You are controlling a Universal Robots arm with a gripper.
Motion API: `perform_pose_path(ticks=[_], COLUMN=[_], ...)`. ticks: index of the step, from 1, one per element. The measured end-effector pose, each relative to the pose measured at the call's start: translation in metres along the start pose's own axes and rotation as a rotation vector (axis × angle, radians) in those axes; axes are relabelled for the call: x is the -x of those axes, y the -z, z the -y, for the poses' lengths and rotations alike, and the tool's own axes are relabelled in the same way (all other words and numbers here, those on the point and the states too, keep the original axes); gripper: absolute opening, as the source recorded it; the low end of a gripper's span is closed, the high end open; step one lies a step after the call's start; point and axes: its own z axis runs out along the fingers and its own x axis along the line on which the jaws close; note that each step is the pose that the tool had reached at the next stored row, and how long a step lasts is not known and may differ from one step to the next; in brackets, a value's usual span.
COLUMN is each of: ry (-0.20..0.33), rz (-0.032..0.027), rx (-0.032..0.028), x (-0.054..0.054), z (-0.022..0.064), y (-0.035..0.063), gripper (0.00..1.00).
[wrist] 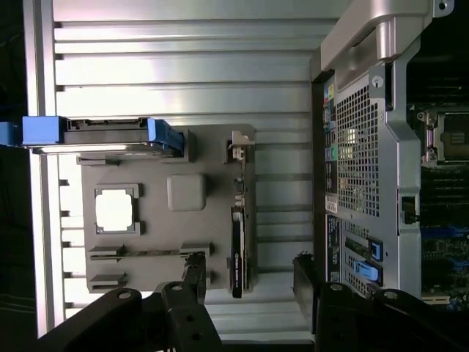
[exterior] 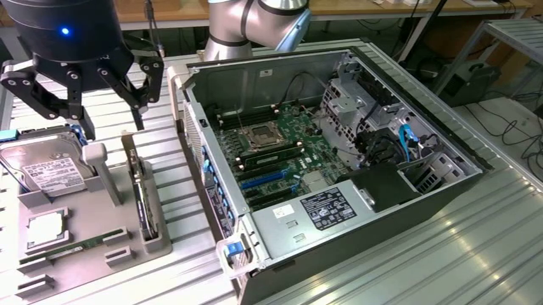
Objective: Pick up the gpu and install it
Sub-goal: 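Pick up the gpu and move the gpu toward the slot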
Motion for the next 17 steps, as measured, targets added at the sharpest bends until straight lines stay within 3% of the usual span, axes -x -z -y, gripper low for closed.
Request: perform_pose_path(ticks=[6,17], ry=[0.028,0.03], rz=[-0.0015,-0.0015], rx=[0.0069,0.0072], x=[-0.0002,-0.0002], z=[0.0015,0.0029], y=[-0.0049,-0.0078], gripper=[0.6,0.6])
